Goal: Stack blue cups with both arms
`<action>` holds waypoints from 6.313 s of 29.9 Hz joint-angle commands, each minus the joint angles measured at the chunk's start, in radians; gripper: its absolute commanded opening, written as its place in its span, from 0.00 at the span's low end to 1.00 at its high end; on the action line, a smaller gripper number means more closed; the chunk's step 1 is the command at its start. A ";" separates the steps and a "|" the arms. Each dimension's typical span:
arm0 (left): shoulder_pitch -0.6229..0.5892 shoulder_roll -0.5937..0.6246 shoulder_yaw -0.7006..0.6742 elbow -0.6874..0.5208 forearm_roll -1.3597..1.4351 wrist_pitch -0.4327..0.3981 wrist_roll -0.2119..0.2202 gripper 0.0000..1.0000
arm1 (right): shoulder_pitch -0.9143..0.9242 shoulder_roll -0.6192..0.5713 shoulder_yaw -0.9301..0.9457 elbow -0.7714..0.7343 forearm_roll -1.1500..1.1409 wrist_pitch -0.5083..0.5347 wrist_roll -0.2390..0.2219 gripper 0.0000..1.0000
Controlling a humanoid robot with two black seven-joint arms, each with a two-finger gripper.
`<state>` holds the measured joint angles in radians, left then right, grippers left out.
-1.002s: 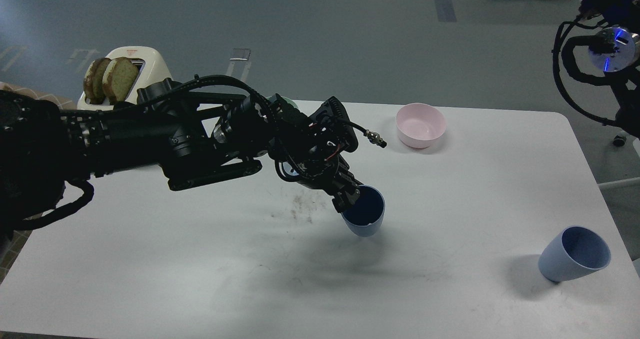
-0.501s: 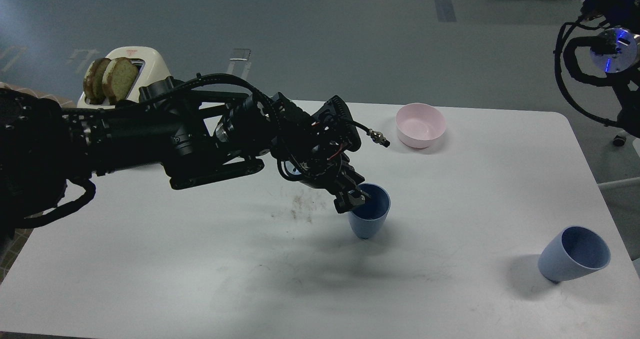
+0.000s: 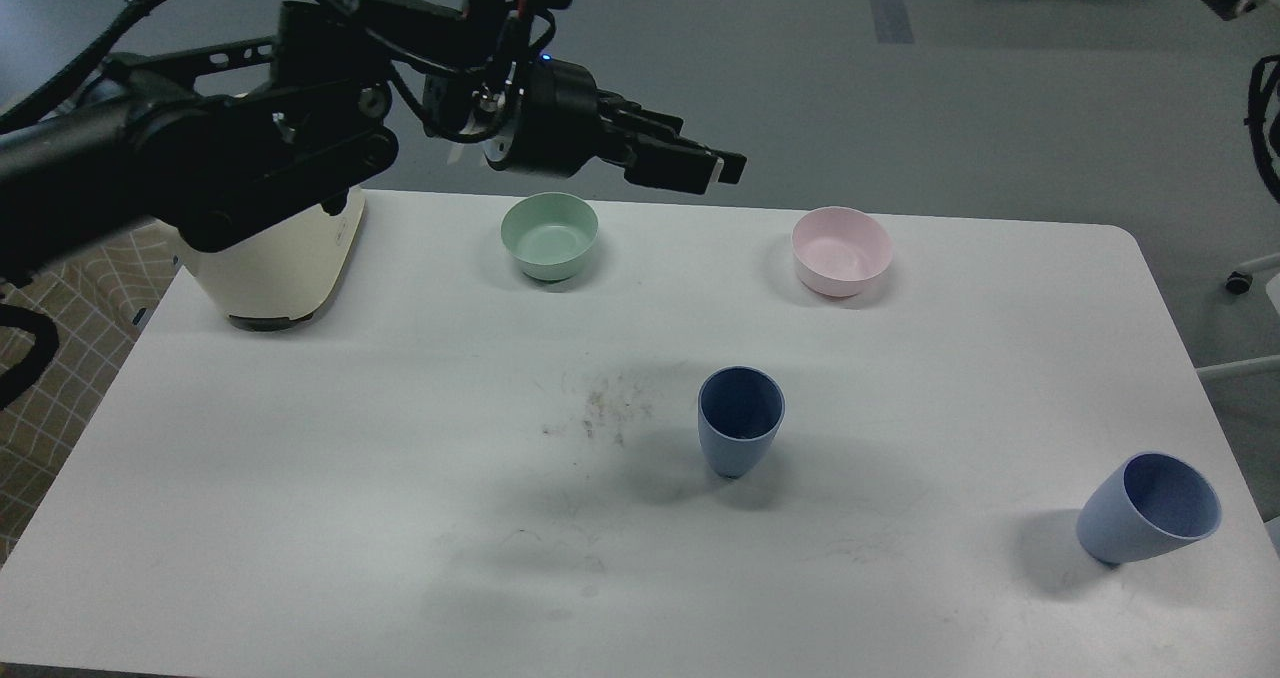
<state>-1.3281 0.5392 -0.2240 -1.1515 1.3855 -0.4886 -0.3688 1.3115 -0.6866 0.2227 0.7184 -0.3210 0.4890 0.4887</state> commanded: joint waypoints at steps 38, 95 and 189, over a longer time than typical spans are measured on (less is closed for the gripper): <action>0.382 0.016 -0.342 -0.001 -0.703 0.000 0.050 0.95 | -0.086 -0.824 -0.556 0.702 -1.023 -0.044 0.000 0.94; 0.398 0.067 -0.370 -0.013 -0.711 0.000 0.083 0.95 | 0.129 -0.415 -0.456 0.552 -1.089 0.000 0.000 0.00; 0.421 -0.034 -0.434 0.372 -0.859 0.000 0.070 0.98 | 0.008 0.107 -0.133 0.066 -0.408 -0.156 0.000 1.00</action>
<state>-0.9070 0.5584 -0.6554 -0.8729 0.5553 -0.4886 -0.3008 1.4321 -0.5903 -0.0605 0.8305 -0.7330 0.3745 0.4886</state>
